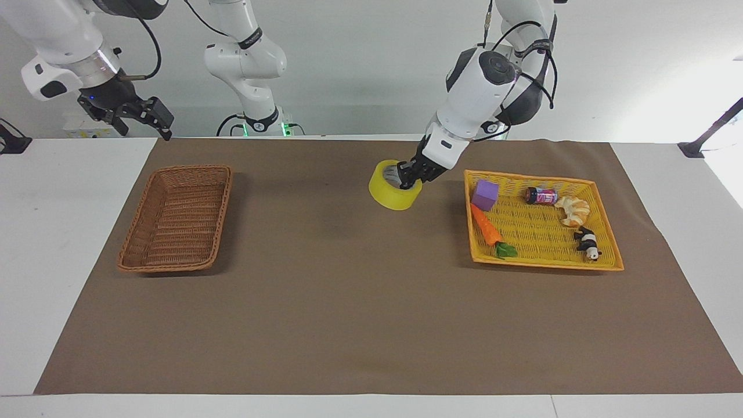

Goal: Move tape to another basket
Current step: 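Lift the tape with the left gripper while the right gripper approaches, then grasp the tape roll with the right gripper beside the left gripper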

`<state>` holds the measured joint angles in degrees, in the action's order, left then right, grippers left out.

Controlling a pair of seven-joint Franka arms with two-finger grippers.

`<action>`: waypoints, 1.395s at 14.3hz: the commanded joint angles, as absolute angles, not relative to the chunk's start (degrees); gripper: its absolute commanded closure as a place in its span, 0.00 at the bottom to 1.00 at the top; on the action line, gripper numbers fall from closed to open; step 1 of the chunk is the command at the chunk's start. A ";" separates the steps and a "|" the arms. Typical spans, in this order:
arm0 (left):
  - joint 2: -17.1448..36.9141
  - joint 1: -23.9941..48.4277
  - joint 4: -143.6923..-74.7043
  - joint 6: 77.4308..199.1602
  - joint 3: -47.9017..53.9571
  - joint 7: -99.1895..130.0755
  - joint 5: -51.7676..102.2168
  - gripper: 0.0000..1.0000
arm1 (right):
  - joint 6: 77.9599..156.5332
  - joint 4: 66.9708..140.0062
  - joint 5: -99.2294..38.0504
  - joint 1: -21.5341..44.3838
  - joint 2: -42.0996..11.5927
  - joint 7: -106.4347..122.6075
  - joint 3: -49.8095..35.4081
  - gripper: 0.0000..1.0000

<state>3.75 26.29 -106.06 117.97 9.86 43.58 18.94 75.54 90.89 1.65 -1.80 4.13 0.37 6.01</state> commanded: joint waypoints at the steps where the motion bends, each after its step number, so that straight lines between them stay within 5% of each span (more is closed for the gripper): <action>1: 4.40 26.98 -104.06 114.88 9.32 44.30 19.07 1.00 | 75.06 90.45 -1.99 -1.67 5.19 8.73 4.66 0.00; 6: 4.48 27.07 -104.15 114.87 9.32 44.30 19.07 1.00 | 87.41 97.72 -29.13 3.58 4.75 10.90 3.96 0.00; 8: 4.48 27.16 -104.15 114.87 9.32 44.21 18.99 1.00 | 96.80 105.96 -44.82 5.88 4.92 8.02 3.78 0.00; 14: 4.39 27.07 -104.41 114.78 9.32 43.86 18.98 1.00 | 119.15 112.75 -66.49 23.35 -0.43 10.71 3.78 0.00; 20: 4.39 27.07 -104.50 114.17 9.32 43.86 18.98 1.00 | 120.15 113.20 -73.83 25.22 -3.96 14.94 3.87 0.00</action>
<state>3.99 26.51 -106.06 115.75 9.74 43.58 18.87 121.01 112.62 -72.40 25.78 -4.43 13.08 3.87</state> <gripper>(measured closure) 0.784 0.000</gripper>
